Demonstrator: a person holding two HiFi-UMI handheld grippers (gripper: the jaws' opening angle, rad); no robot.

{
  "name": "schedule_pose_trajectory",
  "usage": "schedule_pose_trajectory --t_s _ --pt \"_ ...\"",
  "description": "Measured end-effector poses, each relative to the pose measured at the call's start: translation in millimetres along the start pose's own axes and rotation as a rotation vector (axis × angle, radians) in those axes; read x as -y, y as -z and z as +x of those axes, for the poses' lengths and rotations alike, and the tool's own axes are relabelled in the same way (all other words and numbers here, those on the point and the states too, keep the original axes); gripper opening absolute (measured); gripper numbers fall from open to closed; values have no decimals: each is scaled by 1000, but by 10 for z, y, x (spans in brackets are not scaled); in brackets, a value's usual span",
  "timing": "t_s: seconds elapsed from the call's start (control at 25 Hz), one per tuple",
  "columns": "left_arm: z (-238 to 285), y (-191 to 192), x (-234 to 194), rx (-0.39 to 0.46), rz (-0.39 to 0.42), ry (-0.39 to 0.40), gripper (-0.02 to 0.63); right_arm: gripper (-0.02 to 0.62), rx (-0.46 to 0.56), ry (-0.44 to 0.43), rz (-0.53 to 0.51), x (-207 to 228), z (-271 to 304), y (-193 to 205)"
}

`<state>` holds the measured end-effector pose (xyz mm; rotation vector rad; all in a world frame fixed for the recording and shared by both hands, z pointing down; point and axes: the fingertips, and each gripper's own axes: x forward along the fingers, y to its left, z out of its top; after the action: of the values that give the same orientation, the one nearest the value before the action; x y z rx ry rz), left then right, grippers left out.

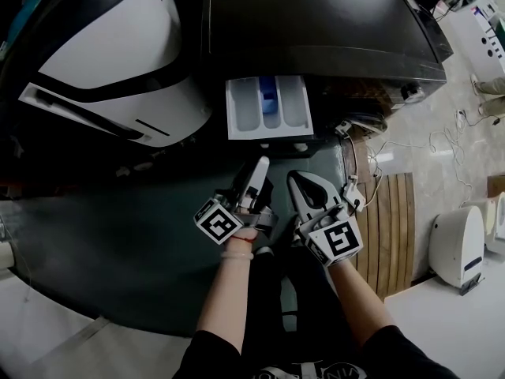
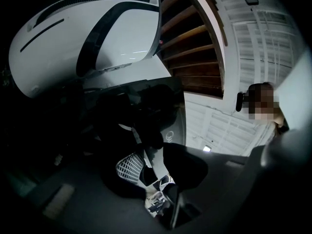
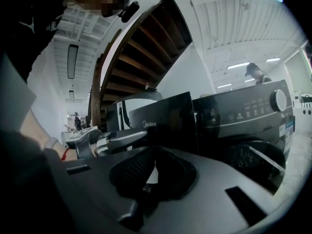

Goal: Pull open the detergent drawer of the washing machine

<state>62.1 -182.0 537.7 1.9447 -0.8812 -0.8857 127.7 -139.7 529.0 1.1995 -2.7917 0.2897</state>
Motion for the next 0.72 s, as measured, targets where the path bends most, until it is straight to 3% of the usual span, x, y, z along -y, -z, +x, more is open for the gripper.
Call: schedule_pose_trajectory --t_s 0.72 --pt "-148 98 70 -21 12 6 127 12 13 20 8 -111 -185 53"
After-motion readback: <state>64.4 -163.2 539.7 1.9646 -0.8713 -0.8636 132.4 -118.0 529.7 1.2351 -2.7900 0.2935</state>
